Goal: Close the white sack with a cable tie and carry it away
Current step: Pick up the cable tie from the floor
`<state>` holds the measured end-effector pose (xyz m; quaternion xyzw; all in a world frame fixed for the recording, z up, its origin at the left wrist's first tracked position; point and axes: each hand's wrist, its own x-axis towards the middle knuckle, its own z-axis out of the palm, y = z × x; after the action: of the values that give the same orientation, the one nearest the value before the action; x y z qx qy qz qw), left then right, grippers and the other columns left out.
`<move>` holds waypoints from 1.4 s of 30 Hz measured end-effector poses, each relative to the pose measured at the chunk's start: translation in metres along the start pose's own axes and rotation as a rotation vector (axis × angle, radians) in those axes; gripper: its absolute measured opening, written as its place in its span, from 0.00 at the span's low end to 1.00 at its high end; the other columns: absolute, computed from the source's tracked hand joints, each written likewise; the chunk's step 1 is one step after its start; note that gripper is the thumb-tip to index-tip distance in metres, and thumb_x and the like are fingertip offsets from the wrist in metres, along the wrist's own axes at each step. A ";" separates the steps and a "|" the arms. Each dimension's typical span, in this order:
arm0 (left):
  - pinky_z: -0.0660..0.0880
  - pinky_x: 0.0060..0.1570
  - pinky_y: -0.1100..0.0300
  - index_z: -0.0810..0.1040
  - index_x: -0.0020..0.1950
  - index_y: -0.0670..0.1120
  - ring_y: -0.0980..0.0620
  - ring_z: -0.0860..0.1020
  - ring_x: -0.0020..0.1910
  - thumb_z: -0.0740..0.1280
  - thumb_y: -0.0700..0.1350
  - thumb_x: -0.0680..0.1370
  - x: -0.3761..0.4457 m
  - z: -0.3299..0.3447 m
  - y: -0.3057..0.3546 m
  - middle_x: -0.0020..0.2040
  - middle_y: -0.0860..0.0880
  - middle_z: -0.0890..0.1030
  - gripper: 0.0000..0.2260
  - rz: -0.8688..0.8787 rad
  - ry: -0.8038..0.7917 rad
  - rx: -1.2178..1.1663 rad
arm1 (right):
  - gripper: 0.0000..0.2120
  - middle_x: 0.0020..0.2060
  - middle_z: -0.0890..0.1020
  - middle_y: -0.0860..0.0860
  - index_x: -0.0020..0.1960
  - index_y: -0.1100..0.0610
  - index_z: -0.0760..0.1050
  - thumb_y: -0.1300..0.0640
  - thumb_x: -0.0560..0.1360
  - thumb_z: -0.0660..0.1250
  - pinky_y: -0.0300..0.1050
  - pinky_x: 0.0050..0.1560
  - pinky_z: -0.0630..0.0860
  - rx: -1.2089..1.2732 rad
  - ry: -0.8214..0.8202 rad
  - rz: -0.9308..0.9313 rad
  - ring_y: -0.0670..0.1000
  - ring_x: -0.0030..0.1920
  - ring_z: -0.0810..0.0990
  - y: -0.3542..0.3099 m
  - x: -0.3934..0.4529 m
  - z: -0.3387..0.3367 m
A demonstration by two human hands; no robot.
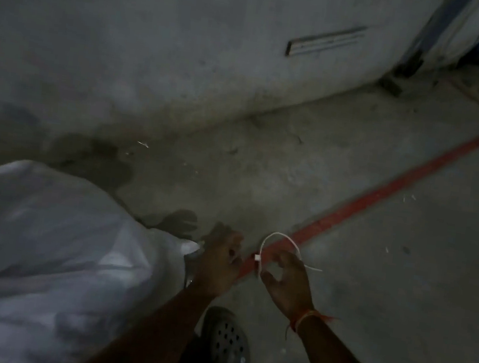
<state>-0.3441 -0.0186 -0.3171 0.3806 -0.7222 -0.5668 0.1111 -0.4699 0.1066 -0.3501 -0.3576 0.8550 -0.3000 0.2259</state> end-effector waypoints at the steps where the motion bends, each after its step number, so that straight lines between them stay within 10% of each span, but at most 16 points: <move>1: 0.71 0.50 0.78 0.74 0.67 0.46 0.52 0.78 0.59 0.70 0.39 0.76 0.011 0.011 -0.013 0.60 0.53 0.77 0.19 -0.033 -0.006 -0.010 | 0.20 0.53 0.81 0.52 0.59 0.57 0.78 0.51 0.69 0.69 0.49 0.61 0.74 -0.023 -0.016 0.042 0.58 0.56 0.79 0.016 0.007 0.011; 7: 0.78 0.57 0.45 0.78 0.59 0.47 0.46 0.81 0.56 0.69 0.50 0.67 0.057 0.070 -0.133 0.56 0.48 0.83 0.21 -0.238 0.043 0.058 | 0.32 0.70 0.72 0.54 0.72 0.47 0.70 0.41 0.69 0.63 0.52 0.72 0.65 -0.186 -0.219 0.134 0.59 0.71 0.67 0.087 0.049 0.086; 22: 0.69 0.51 0.61 0.77 0.53 0.45 0.51 0.77 0.50 0.65 0.45 0.80 0.049 0.050 -0.090 0.48 0.51 0.79 0.05 -0.426 0.055 -0.086 | 0.25 0.63 0.78 0.51 0.66 0.53 0.76 0.53 0.69 0.73 0.41 0.68 0.65 -0.086 -0.064 -0.004 0.55 0.67 0.71 0.042 0.035 0.080; 27: 0.77 0.58 0.47 0.83 0.47 0.54 0.49 0.83 0.50 0.66 0.59 0.70 0.028 0.012 -0.015 0.47 0.49 0.85 0.13 -0.261 0.161 -0.286 | 0.29 0.57 0.80 0.48 0.65 0.49 0.75 0.52 0.65 0.73 0.35 0.63 0.70 -0.014 0.083 -0.308 0.47 0.59 0.76 -0.042 0.001 0.033; 35: 0.75 0.37 0.57 0.81 0.46 0.47 0.54 0.80 0.35 0.68 0.41 0.79 -0.062 -0.086 0.091 0.35 0.50 0.83 0.04 0.002 0.285 -0.301 | 0.34 0.61 0.78 0.45 0.68 0.52 0.75 0.49 0.63 0.73 0.38 0.62 0.74 0.082 0.149 -0.494 0.43 0.61 0.76 -0.172 -0.052 -0.014; 42: 0.77 0.41 0.58 0.84 0.47 0.44 0.54 0.83 0.42 0.65 0.40 0.81 -0.179 -0.165 0.151 0.42 0.48 0.87 0.09 0.090 0.446 -0.576 | 0.22 0.59 0.79 0.37 0.59 0.43 0.81 0.50 0.65 0.73 0.36 0.58 0.76 0.193 0.188 -0.630 0.39 0.59 0.78 -0.275 -0.119 -0.036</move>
<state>-0.1878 -0.0082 -0.0772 0.4157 -0.5068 -0.6448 0.3932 -0.2839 0.0525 -0.1184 -0.5520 0.6872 -0.4663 0.0753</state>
